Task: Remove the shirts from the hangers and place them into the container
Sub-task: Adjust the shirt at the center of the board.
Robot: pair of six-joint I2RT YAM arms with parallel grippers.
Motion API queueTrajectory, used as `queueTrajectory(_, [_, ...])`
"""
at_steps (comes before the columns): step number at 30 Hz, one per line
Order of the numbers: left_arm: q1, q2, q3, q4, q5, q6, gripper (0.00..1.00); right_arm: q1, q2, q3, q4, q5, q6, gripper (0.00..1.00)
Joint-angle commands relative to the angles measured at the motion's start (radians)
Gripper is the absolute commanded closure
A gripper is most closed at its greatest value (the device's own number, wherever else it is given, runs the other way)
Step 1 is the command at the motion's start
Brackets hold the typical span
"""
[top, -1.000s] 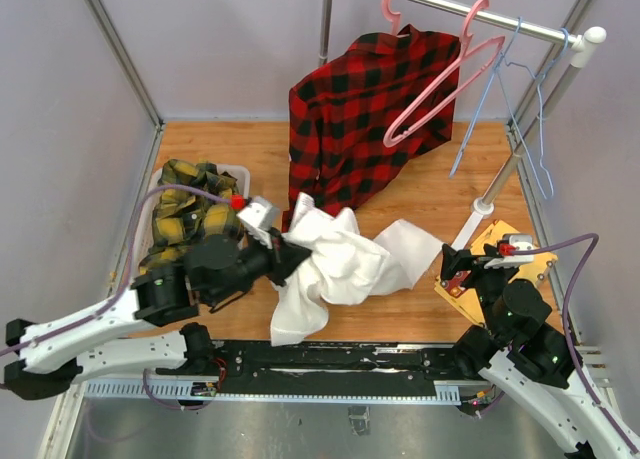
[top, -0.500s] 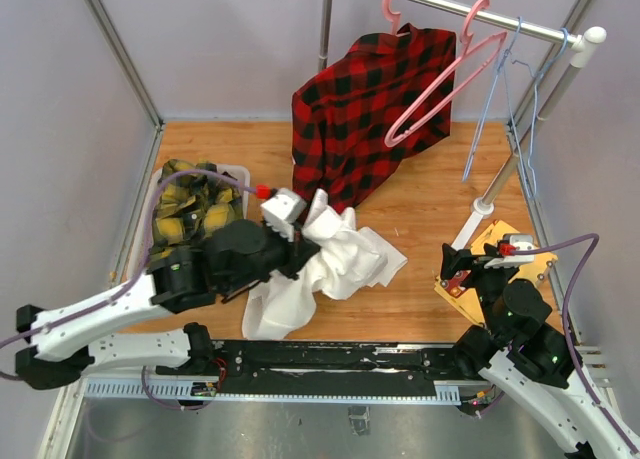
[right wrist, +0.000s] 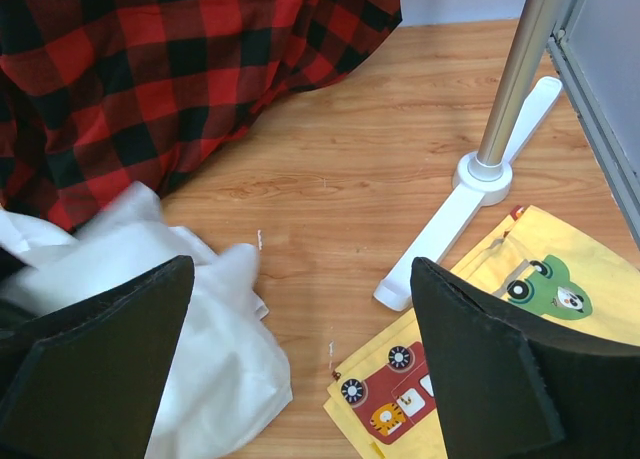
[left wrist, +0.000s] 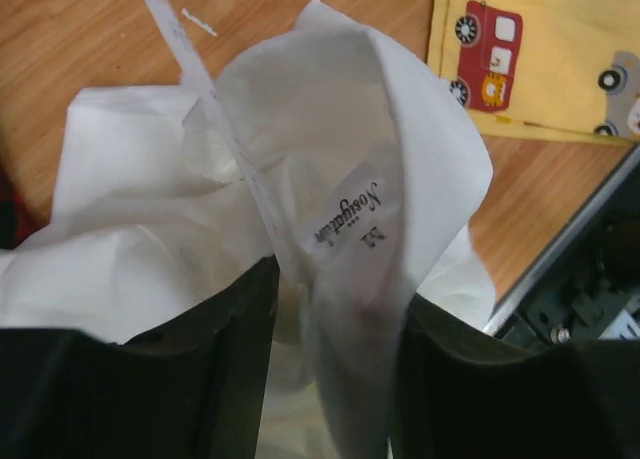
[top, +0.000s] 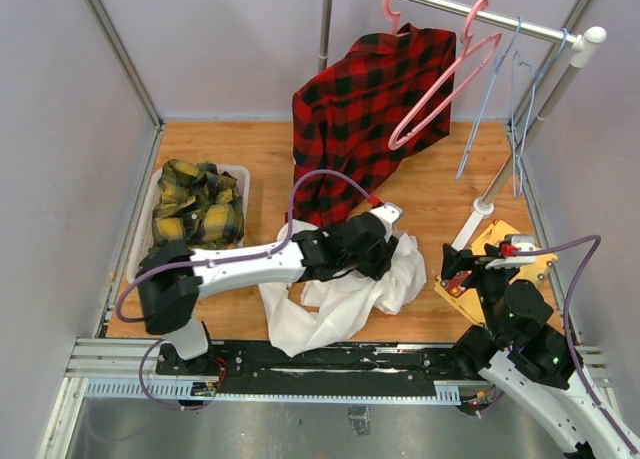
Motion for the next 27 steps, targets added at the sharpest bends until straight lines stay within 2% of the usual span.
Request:
queueTrajectory(1, [0.035,0.131,0.060,0.104,0.045,-0.008,0.28,0.013,-0.018,0.001,-0.011,0.027,0.013,0.09])
queueTrajectory(3, [0.039,0.183,0.066,0.112,0.037,-0.001,0.03,0.012,-0.018,0.003,-0.015,0.029,0.014,0.10])
queueTrajectory(4, [0.041,0.204,0.068,0.115,0.039,0.007,0.01,0.013,-0.019,0.003,-0.016,0.029,0.016,0.09])
queueTrajectory(11, [0.045,0.344,0.052,0.094,0.065,0.021,0.00,0.013,-0.014,0.000,-0.011,0.030,0.016,0.09])
queueTrajectory(17, [0.035,0.377,-0.051,0.114,0.147,0.017,0.01,0.013,-0.006,-0.006,0.005,0.029,0.011,0.10])
queueTrajectory(19, [0.026,0.360,-0.107,0.130,0.145,0.007,0.10,0.013,-0.004,-0.003,0.002,0.030,0.009,0.09])
queueTrajectory(22, [-0.005,0.361,-0.146,0.088,0.080,0.020,0.35,0.013,-0.008,-0.009,0.004,0.033,0.014,0.09])
queueTrajectory(26, [-0.060,0.391,-0.157,0.022,-0.003,0.041,0.56,0.012,-0.002,-0.012,0.006,0.037,0.015,0.09])
queueTrajectory(27, [-0.068,0.385,-0.170,0.025,-0.006,0.037,0.65,0.012,-0.001,-0.012,0.006,0.039,0.014,0.09])
